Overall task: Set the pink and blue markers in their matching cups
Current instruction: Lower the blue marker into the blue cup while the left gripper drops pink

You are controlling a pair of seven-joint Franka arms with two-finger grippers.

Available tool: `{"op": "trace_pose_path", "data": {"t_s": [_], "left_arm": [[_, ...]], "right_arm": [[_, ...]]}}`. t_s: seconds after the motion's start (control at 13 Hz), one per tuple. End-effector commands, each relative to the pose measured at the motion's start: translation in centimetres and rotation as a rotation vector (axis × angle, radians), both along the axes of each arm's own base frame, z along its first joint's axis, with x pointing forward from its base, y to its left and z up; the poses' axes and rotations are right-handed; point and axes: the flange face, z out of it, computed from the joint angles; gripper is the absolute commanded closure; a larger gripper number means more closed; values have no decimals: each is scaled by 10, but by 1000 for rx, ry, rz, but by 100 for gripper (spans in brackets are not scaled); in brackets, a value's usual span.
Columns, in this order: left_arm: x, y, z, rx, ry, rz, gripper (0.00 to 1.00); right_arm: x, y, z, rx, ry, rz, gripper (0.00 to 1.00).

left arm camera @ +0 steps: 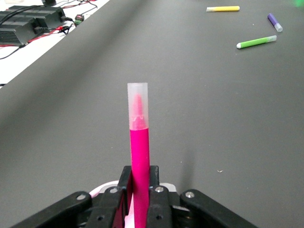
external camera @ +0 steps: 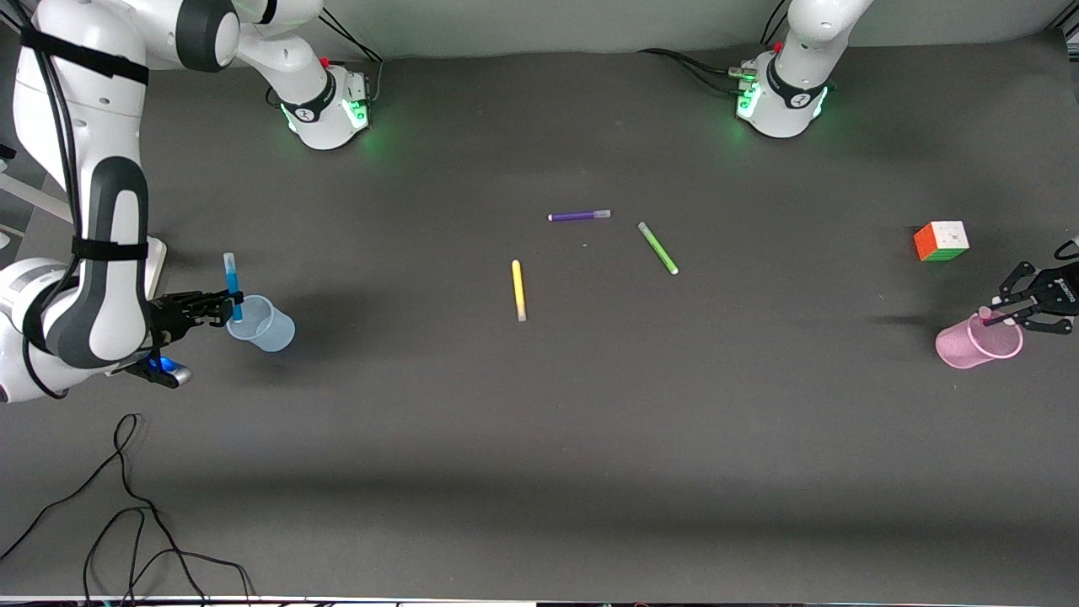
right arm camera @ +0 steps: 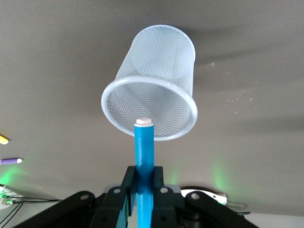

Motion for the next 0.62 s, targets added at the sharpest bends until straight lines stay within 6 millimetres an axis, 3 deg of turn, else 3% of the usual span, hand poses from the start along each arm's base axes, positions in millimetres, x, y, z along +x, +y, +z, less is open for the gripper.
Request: {"op": "trace_pose_path", "data": {"t_s": [0.0,0.38,0.46,0.54], "left_arm": [[6,9,-1,-53,-37,-8,100],[7,17,-7,-75,-46,7,100],[7,18,-8,-76,-46,8,60],[7,16,-10,-80,-44,6,1]], "right_arm": [[8,-9,-15,42,13,6,97],[6,-8,-33,48,39,12,96],[6,-6,-34,55,37,7,85],[7,-4,-35,58,38,0,47]]}}
